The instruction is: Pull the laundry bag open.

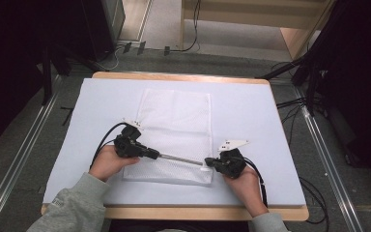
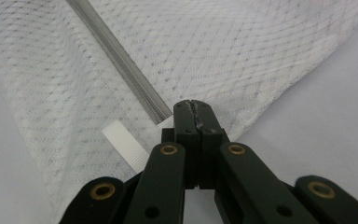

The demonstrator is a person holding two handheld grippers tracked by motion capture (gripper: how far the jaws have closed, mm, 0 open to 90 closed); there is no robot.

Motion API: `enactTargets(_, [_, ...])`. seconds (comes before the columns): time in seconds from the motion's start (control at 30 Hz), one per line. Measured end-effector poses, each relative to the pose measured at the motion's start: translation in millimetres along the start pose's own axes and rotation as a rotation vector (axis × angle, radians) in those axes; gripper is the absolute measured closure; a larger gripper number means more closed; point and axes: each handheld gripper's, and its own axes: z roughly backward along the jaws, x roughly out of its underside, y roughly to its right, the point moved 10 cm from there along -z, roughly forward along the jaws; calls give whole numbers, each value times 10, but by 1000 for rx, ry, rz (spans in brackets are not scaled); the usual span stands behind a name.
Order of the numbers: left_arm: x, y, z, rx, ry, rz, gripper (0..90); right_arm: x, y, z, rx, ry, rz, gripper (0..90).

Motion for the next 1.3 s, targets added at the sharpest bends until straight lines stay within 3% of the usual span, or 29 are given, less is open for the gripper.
enactTargets(0.7, [313, -260, 326, -18, 8, 83, 883, -19, 5, -10, -29, -34, 16, 900])
enactTargets(0.77, [352, -289, 362, -49, 5, 78, 883, -19, 4, -9, -31, -39, 20, 900])
enactTargets(0.9, [426, -350, 448, -47, 17, 107, 884, -21, 4, -9, -31, -47, 19, 900])
enactTargets(0.93, [444, -377, 476, -70, 20, 112, 884, -24, 6, -11, -33, -45, 20, 900])
enactTargets(0.97, [462, -374, 501, -57, 21, 117, 884, -23, 7, -11, -35, -46, 20, 900])
enactTargets(1.07, [546, -449, 610, -101, 37, 124, 884, -23, 9, -11, -36, -47, 20, 900])
enactTargets(1.17, [645, -549, 721, -124, 53, 164, 884, -24, 13, -10, -37, -51, 20, 900])
enactTargets(1.2, [666, -546, 736, -108, 64, 182, 884, -25, 14, -11, -39, -50, 21, 900])
enactTargets(1.3, [689, -514, 715, -130, 45, 153, 883, -24, 17, -12, -42, -49, 19, 900])
